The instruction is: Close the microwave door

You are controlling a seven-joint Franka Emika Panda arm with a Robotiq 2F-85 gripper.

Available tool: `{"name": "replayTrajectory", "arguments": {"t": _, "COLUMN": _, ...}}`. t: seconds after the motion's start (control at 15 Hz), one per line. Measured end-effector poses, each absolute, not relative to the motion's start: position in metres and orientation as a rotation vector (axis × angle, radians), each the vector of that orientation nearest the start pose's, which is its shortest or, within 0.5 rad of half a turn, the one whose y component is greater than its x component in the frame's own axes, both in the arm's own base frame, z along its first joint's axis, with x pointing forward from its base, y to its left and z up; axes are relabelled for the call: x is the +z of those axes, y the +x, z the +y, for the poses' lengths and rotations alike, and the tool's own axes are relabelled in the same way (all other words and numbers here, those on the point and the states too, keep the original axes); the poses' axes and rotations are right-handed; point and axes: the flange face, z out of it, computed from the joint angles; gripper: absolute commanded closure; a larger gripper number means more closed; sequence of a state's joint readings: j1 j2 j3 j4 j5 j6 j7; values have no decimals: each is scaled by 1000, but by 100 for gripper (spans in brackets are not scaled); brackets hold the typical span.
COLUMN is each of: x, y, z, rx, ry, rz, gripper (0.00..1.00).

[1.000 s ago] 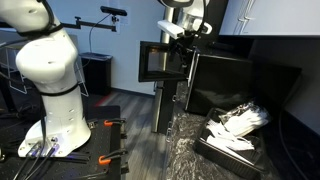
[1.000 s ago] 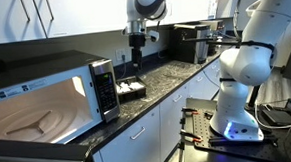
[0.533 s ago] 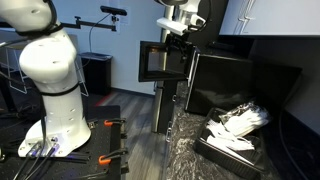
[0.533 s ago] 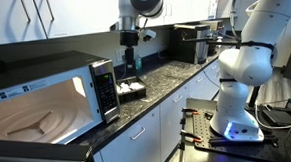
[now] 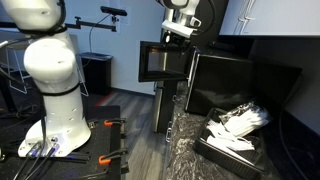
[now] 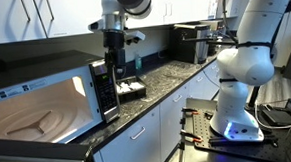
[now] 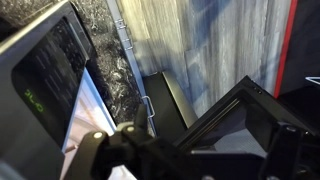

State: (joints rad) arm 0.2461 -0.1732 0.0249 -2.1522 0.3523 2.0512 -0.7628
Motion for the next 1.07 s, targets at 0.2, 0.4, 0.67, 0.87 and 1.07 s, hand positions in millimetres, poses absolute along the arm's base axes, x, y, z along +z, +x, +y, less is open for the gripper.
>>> {"name": "replayTrajectory", "arguments": {"t": 0.2, "x": 475, "y": 497, "z": 161, "rx": -182, "ry": -2572, "rz": -1228, "gripper": 0}}
{"name": "replayTrajectory", "arguments": {"t": 0.4, "x": 474, "y": 500, "z": 160, "rx": -178, "ry": -2566, "rz": -1239, "gripper": 0}}
{"name": "replayTrajectory", "arguments": {"t": 0.67, "x": 467, "y": 501, "z": 165, "rx": -158, "ry": -2550, "rz": -1317, "gripper": 0}}
{"name": "replayTrajectory", "arguments": {"t": 0.87, "x": 452, "y": 507, "z": 188, "rx": -161, "ry": -2451, "rz": -1508, "gripper": 0}}
{"name": "replayTrajectory", "arguments": {"t": 1.07, "x": 445, "y": 517, "z": 229, "rx": -141, "ry": -2346, "rz": -1713, "gripper": 0}}
